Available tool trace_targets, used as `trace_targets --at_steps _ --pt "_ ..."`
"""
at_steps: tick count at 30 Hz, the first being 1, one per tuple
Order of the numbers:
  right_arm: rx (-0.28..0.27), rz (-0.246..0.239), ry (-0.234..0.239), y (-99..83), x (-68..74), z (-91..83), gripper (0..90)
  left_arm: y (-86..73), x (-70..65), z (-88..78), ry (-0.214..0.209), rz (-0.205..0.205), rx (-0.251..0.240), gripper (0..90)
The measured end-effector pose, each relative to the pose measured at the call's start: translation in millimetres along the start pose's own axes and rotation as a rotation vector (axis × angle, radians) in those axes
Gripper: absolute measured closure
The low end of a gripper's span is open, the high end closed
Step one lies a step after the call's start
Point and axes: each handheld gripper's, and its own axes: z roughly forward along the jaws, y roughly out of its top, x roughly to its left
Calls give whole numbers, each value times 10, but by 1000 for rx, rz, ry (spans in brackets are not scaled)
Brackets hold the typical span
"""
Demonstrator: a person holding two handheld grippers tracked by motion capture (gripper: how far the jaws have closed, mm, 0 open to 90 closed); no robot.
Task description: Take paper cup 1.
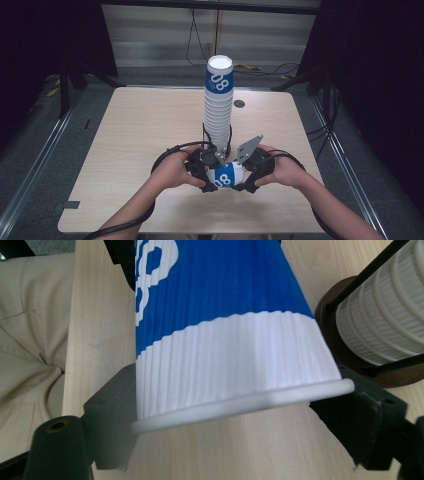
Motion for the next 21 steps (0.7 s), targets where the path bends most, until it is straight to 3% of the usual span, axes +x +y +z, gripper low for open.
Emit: trace_targets --at_steps 5,9,12,13,14,16,17,18,21 --pt "-68 29 4 -69 16 4 129 -75 5 -30 -25 -22 -54 309" --pt "-120 65 0 -184 2 10 126 -144 25 -74 -23 -32 -73 308" --pt "-131 63 -9 -218 -9 8 125 -159 33 -98 -22 -37 -86 308" --pt "-165 87 -9 -250 -14 -9 126 -162 26 -104 -17 -51 -103 308" --pt "-165 87 -9 -250 -14 -9 126 -165 40 -126 -20 -40 -96 308" --pt "-189 98 -16 -272 -18 -31 125 -173 36 -132 -12 -69 -122 308" --pt "-204 103 -23 -285 -21 -39 125 -180 53 -147 -12 -57 -115 309" --pt "-238 116 -32 -317 -22 -48 125 -195 63 -160 -4 -68 -122 308" --pt "-258 139 -41 -379 -25 -43 125 -214 71 -164 1 -73 -127 308"
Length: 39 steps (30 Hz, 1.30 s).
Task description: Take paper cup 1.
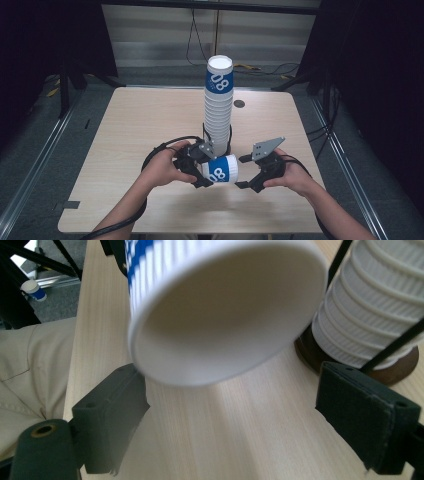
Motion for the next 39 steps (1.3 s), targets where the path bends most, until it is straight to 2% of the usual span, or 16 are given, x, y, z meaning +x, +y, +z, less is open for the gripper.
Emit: trace_targets --at_steps 4,8,14,16,20,25,29,31,39 --pt "-40 36 8 -67 -16 -17 125 -32 17 -9 4 -21 -16 308" --pt "-104 59 24 -84 -6 -22 125 -33 31 -15 -2 -26 -37 307" --pt "-141 61 22 -76 0 -16 125 -35 44 -19 -24 -32 -82 307" --pt "-164 67 30 -64 -4 -25 125 -45 37 -10 -43 -46 -116 307" --pt "-201 77 36 -40 -21 -50 125 -58 41 -6 -47 -42 -119 307" --pt "-205 69 50 -14 -14 -40 118 -79 50 5 -81 -42 -145 307" --pt "-195 46 60 33 -3 -5 103 -74 40 19 -85 -28 -141 308" --pt "-201 46 84 72 -5 7 102 -74 33 35 -94 -30 -145 308" --pt "-208 14 92 151 1 12 117 -85 43 36 -100 -30 -150 308"
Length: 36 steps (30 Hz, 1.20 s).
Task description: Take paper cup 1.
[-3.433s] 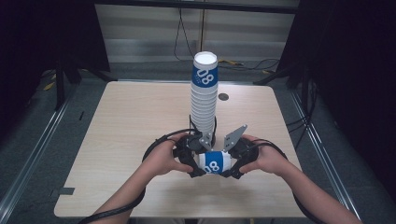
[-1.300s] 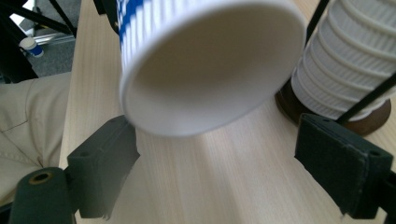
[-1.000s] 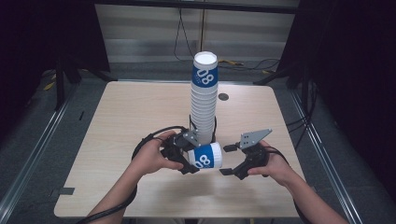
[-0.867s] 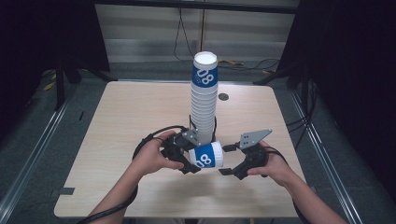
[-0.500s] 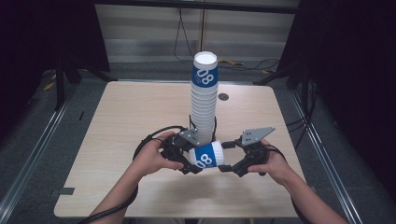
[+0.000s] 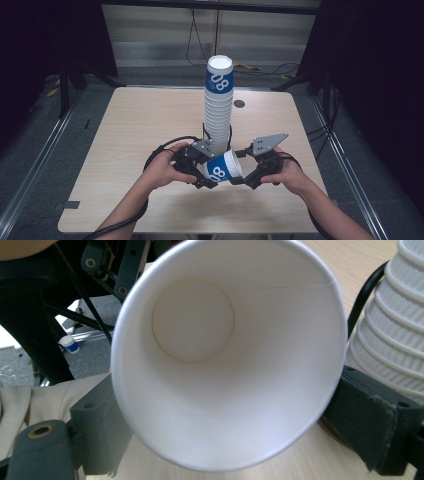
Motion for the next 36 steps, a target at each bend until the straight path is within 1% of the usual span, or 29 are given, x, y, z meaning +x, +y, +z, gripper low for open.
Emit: trace_targets --at_steps 2,3,4,5,8,9,10,11,13,14,15,16,17,18,19,21,22,23,25,26,27,28,29,30,31,33,34,35,36 --pt "-1 4 4 4 2 5 123 -4 1 11 -2 -5 10 308" --pt "3 -3 3 5 4 14 125 -4 -5 19 -2 -9 11 308" --pt "7 -3 3 5 7 18 125 -2 -6 25 -6 -7 18 308" --pt "19 -3 2 -1 10 35 126 2 -9 32 2 -5 25 308" --pt "25 3 8 -8 11 47 141 7 -11 43 10 -1 42 309" --pt "33 -5 2 -13 16 45 156 8 -9 44 7 8 50 310" --pt "39 -8 -1 -14 20 45 164 7 -15 52 12 4 50 310" --pt "45 -8 -4 -13 23 44 169 12 -8 57 14 7 61 309" --pt "52 -8 -6 -13 24 41 173 11 -3 64 17 7 55 308" --pt "57 -5 -11 -12 22 35 176 6 -2 71 16 -7 43 306" --pt "60 2 -13 -11 20 30 179 1 8 75 15 -3 38 304" --pt "62 4 -14 -10 20 23 184 -4 13 81 21 -16 42 298" --pt "65 4 -16 -9 19 16 191 -10 18 92 37 -25 49 282" --pt "65 5 -17 -7 15 7 195 -13 26 97 48 -19 62 245" --pt "67 11 -25 -6 16 -3 197 -17 33 96 47 -16 61 218" --pt "75 13 -28 -9 9 -17 200 -23 32 92 43 -25 43 218" --pt "84 14 -41 -13 7 -24 202 -26 35 90 40 -26 38 217" --pt "91 22 -44 -21 0 -29 203 -30 37 93 39 -35 36 217" --pt "100 24 -50 -43 -9 -42 204 -45 43 105 51 -39 34 216" --pt "100 24 -50 -43 -9 -42 204 -52 50 103 52 -36 43 216" --pt "106 20 -66 -49 -15 -55 204 -65 49 110 53 -45 39 215" --pt "106 20 -66 -49 -15 -55 204 -76 55 111 55 -43 43 215" --pt "112 17 -75 -51 -19 -64 204 -88 55 118 61 -47 47 213" --pt "119 17 -85 -53 -22 -72 204 -100 54 117 69 -47 63 206" --pt "125 12 -96 -56 -30 -81 204 -107 53 118 73 -50 64 204" --pt "153 6 -119 -63 -37 -89 203 -129 54 120 79 -46 69 202" --pt "164 11 -130 -72 -42 -94 203 -138 49 122 84 -54 67 202" --pt "176 4 -142 -76 -47 -92 203 -150 52 122 85 -62 70 201" --pt "202 -4 -163 -86 -50 -92 202 -159 56 127 85 -60 69 200"
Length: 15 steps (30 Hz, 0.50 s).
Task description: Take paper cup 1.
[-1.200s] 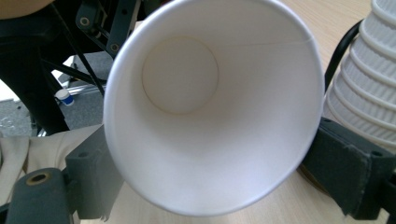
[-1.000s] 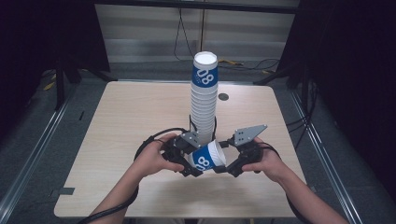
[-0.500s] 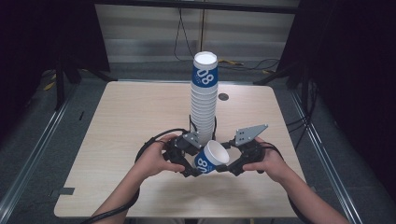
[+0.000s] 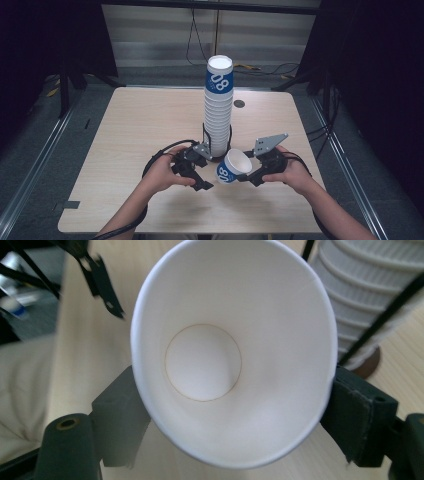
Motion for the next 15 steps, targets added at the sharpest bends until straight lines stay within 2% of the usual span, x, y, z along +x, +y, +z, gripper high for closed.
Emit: trace_targets --at_steps 3,4,8,15 --pt "25 -9 -24 -20 -8 7 201 -32 5 12 1 -10 5 198" --pt "25 -3 -14 -28 -13 10 201 -40 4 16 0 -16 2 197" --pt "63 -11 -33 -48 -27 17 197 -65 7 20 4 -18 3 195" --pt "118 -30 -37 -83 -21 66 193 -121 13 39 12 -28 7 193"
